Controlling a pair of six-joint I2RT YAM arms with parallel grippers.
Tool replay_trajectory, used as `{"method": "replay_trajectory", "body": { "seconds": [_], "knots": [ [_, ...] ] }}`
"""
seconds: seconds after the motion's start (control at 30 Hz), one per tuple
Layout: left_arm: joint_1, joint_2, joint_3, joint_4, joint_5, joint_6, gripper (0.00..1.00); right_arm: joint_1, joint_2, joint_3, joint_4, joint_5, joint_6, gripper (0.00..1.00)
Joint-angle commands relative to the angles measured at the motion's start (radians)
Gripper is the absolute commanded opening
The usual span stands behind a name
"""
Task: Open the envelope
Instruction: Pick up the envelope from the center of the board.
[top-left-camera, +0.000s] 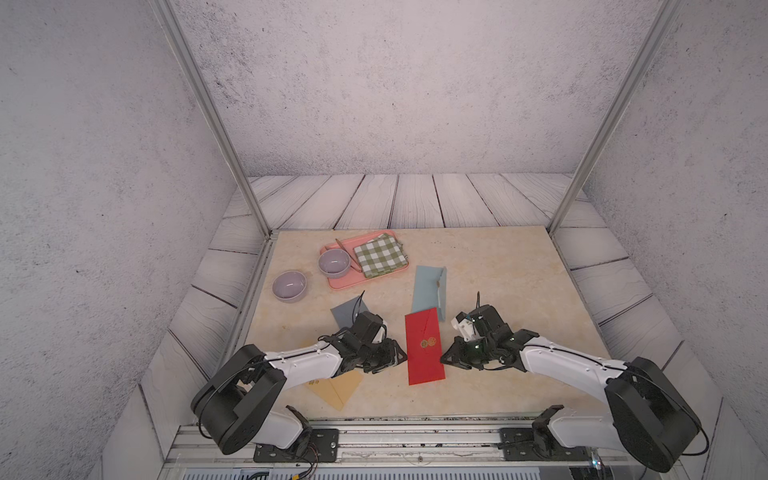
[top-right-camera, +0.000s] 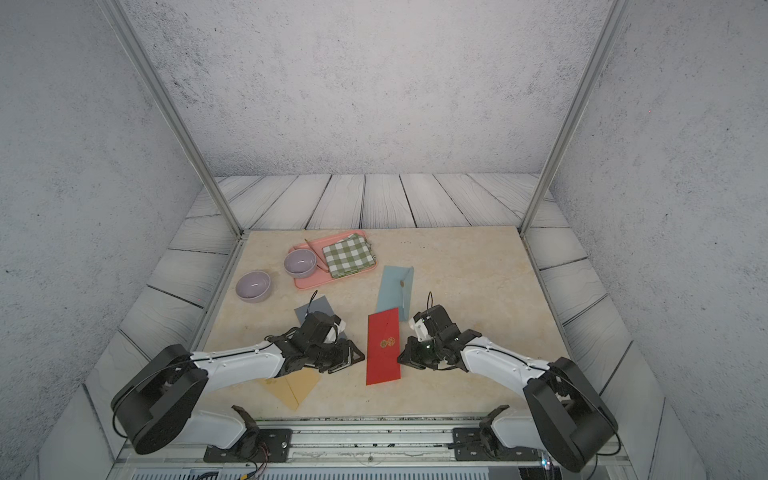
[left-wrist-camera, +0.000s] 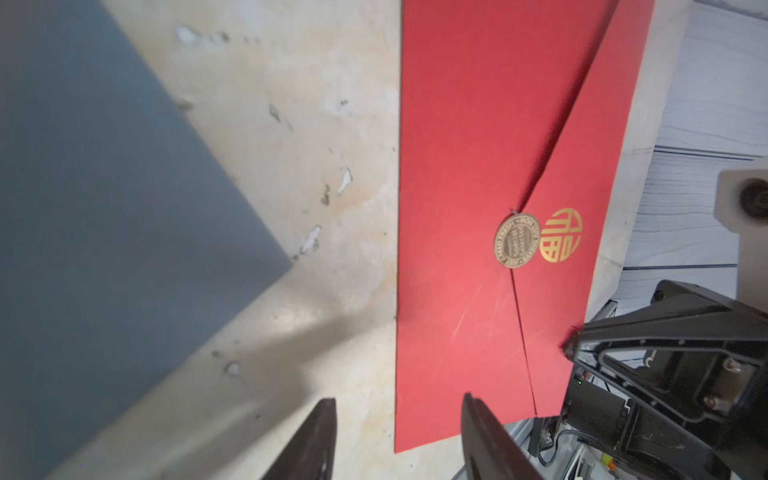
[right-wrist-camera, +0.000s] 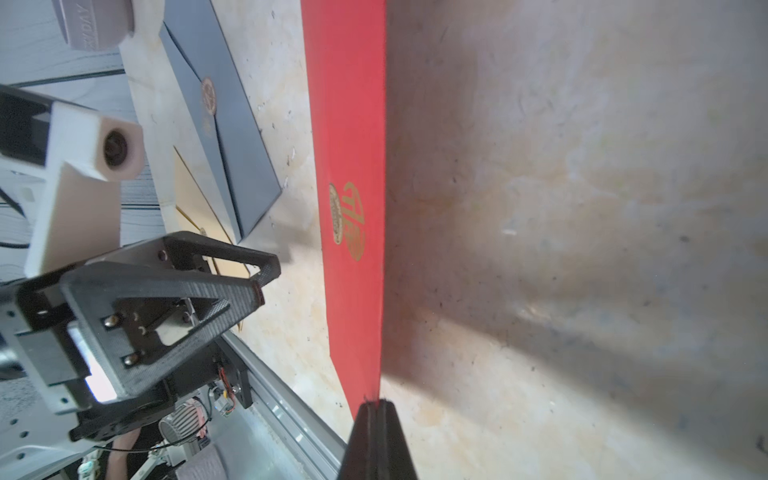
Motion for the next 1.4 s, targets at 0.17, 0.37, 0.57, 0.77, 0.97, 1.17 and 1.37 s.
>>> {"method": "replay_trajectory", "body": {
  "seconds": [0.17,0.37,0.57,0.77,0.97,1.17,1.37],
  "knots": [
    [0.021,0.124,-0.011,0.089,0.082,-0.017,0.53,-0.041,-0.010,-0.061,0.175,-0.150,0.081,0.00],
    [0.062,0.174,-0.022,0.225,0.152,-0.048,0.54,-0.048,-0.025,-0.079,0.223,-0.205,0.068,0.00],
    [0.098,0.231,-0.019,0.290,0.188,-0.061,0.54,-0.048,0.004,-0.081,0.257,-0.217,0.064,0.00],
    [0.097,0.320,-0.037,0.389,0.224,-0.104,0.53,-0.048,0.062,-0.058,0.296,-0.210,0.068,0.02],
    [0.089,0.359,-0.052,0.449,0.237,-0.133,0.53,-0.049,0.119,-0.043,0.328,-0.191,0.079,0.15],
    [0.086,0.371,-0.056,0.464,0.238,-0.139,0.52,-0.049,0.147,-0.033,0.335,-0.177,0.079,0.17],
    [0.087,0.284,-0.055,0.408,0.215,-0.111,0.52,-0.049,0.074,-0.021,0.245,-0.160,0.017,0.00]
  ]
}}
